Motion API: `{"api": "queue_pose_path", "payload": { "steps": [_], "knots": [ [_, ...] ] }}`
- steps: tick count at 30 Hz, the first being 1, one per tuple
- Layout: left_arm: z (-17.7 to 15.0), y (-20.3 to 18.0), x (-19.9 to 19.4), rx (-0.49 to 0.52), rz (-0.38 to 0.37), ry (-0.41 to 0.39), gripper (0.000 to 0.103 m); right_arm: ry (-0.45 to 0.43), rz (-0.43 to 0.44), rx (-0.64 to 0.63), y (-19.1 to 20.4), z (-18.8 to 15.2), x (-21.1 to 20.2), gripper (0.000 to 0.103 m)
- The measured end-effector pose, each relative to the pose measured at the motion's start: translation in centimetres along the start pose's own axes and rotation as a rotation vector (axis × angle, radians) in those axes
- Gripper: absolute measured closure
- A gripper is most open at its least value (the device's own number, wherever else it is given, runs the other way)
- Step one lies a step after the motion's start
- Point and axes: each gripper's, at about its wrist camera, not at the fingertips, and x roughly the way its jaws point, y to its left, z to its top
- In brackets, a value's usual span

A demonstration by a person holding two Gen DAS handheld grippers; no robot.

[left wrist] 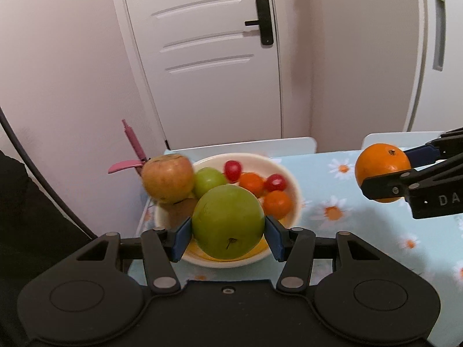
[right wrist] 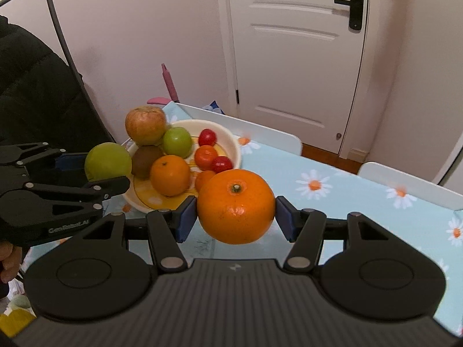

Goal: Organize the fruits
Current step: 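Carry the green apple and tangerine over the cream dish with both tools, then release the green apple into the dish while the right tool releases the tangerine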

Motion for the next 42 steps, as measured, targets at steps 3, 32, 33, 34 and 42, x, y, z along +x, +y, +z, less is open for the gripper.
{"api": "queue_pose_path", "payload": {
  "steps": [3,32,33,34,42],
  "knots": [
    [-0.4,1.3,1.2,0.014,-0.001,0.005,0.045,0.008,-0.005,0.01,1.3,0.1,1.2,0.03],
    [-1.6,4.3,3.1,0.054,-0.078,0.002,0.009,0.034,-0.035,0.014,3.7,1.8,5.0,0.03],
    [-1.7,4.3,2.8,0.049,-0.075,0.003,0.009,0.035,-0.03,0.011,3.8,1.9,5.1,0.03],
    [-1.8,4.4,2.5,0.044,-0.071,0.004,0.009,0.036,-0.025,0.007,3.9,2.0,5.3,0.03],
    [-2.6,4.4,1.3,0.016,-0.047,0.021,0.008,-0.026,0.022,-0.051,4.9,1.5,7.1,0.03]
  ]
}}
